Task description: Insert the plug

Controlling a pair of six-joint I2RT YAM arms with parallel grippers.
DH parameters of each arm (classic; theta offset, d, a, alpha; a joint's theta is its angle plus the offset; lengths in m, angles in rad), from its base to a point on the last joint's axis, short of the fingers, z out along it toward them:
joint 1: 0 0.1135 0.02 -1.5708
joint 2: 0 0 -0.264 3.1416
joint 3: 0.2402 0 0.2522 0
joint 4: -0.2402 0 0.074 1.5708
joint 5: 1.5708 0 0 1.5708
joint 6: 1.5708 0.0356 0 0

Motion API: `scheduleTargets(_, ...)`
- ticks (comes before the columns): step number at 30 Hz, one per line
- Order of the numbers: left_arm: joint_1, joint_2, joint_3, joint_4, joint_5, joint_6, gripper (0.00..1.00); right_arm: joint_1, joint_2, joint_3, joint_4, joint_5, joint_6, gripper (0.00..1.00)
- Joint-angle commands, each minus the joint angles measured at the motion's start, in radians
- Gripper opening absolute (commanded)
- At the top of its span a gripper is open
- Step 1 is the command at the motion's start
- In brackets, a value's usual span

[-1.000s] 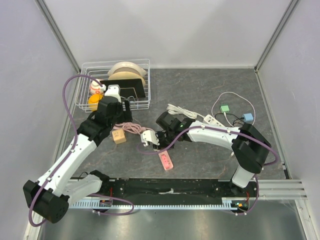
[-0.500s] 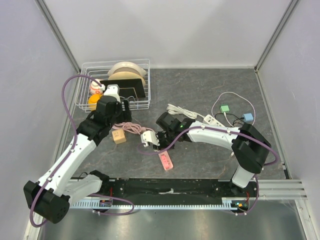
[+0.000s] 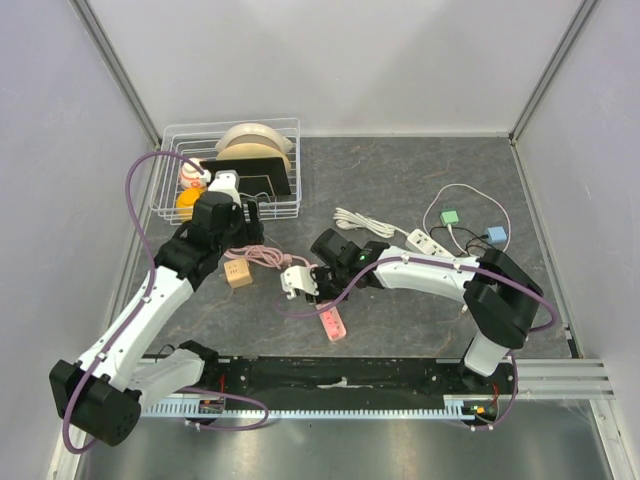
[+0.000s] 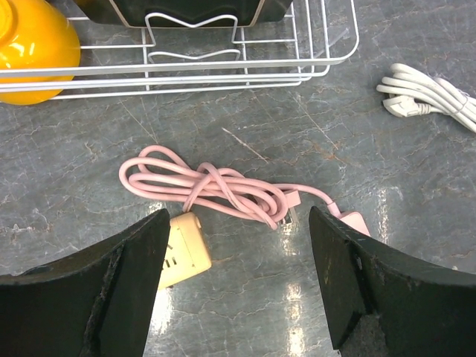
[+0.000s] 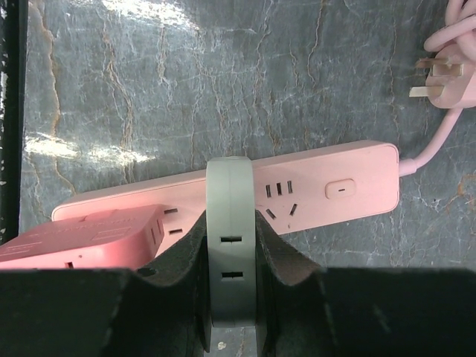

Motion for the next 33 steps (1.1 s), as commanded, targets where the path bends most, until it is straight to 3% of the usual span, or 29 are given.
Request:
scheduleTargets(1, 0.008, -0.001, -0.002, 0.048, 0.013, 0.004, 0.82, 0.033, 0.036, -0.044, -0.008, 0.018, 0.009, 0.0)
scheduleTargets(21, 0.008, 0.013, -0.02, 0.075, 0.168, 0.03, 0.82, 0.041, -0.048, -0.125, -0.053, 0.11, 0.05, 0.0)
scheduleTargets(28, 0.008, 0.021, -0.022, 0.086, 0.327, 0.052, 0.82, 0.039, -0.057, -0.124, -0.09, 0.111, 0.055, 0.0)
scheduleTargets(33, 0.008, 0.019, -0.028, 0.089, 0.366, 0.063, 0.82, 0.036, -0.082, -0.114, -0.016, 0.157, 0.188, 0.07)
